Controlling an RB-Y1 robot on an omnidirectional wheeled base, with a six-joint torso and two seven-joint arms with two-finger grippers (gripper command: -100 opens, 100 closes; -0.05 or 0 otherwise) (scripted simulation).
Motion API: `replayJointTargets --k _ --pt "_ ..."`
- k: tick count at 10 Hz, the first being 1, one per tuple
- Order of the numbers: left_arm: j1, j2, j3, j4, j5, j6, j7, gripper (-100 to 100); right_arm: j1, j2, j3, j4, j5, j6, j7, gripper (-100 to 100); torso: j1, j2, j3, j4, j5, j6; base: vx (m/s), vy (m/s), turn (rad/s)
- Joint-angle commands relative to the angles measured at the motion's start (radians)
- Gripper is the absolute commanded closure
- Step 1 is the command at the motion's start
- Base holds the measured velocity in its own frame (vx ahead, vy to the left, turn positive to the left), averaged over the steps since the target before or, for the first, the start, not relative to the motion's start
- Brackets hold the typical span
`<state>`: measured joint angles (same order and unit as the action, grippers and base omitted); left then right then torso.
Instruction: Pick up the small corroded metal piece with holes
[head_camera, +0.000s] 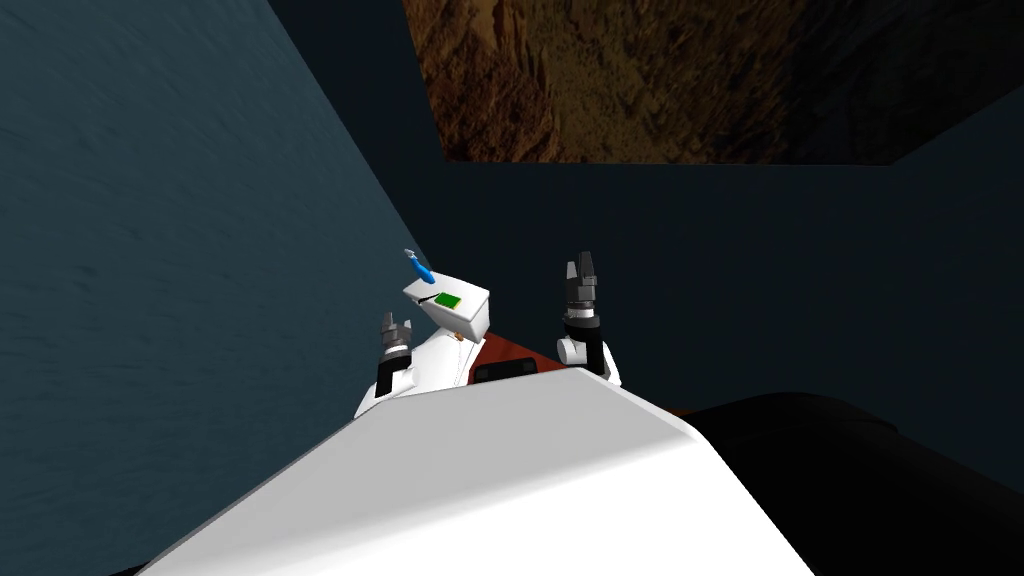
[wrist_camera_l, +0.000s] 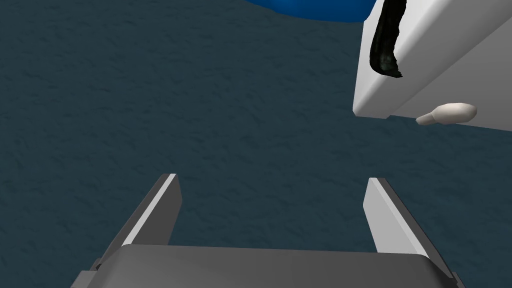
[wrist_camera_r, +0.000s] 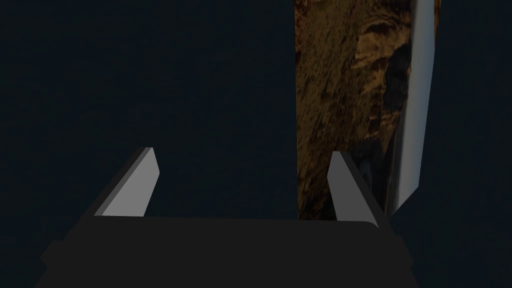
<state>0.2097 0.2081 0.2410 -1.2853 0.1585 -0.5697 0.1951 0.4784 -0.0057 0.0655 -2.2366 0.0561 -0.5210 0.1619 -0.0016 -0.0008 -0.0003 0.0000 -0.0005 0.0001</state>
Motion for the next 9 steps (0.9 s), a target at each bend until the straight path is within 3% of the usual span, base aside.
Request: replayJointTargets --k 1,6,7,9 --pt "-0.017 0.002 0.008 0.045 0.001 -0.001 -0.002 -100 0.0 0.0 0.0 0.0 0.0 0.0 0.0 0 0.0 0.0 0.0 0.0 0.0 0.0 0.006 -0.026 -0.019" --pt "-0.117 0.013 0.057 0.175 0.004 0.017 -0.015 -100 0.0 0.0 0.0 0.0 0.0 0.0 0.0 0 0.0 0.0 0.0 0.0 0.0 0.0 0.01 -0.028 -0.033" --pt "-0.117 0.013 0.057 0.188 0.004 0.017 -0.015 -100 0.0 0.0 0.0 0.0 0.0 0.0 0.0 0 0.0 -0.001 0.0 0.0 0.0 0.0 0.014 -0.02 -0.024" --pt "-0.182 0.023 0.088 0.26 0.003 0.027 -0.024 -100 0.0 0.0 0.0 0.0 0.0 0.0 0.0 0 0.0 0.0 0.0 0.0 0.0 0.0 0.017 -0.035 -0.046"
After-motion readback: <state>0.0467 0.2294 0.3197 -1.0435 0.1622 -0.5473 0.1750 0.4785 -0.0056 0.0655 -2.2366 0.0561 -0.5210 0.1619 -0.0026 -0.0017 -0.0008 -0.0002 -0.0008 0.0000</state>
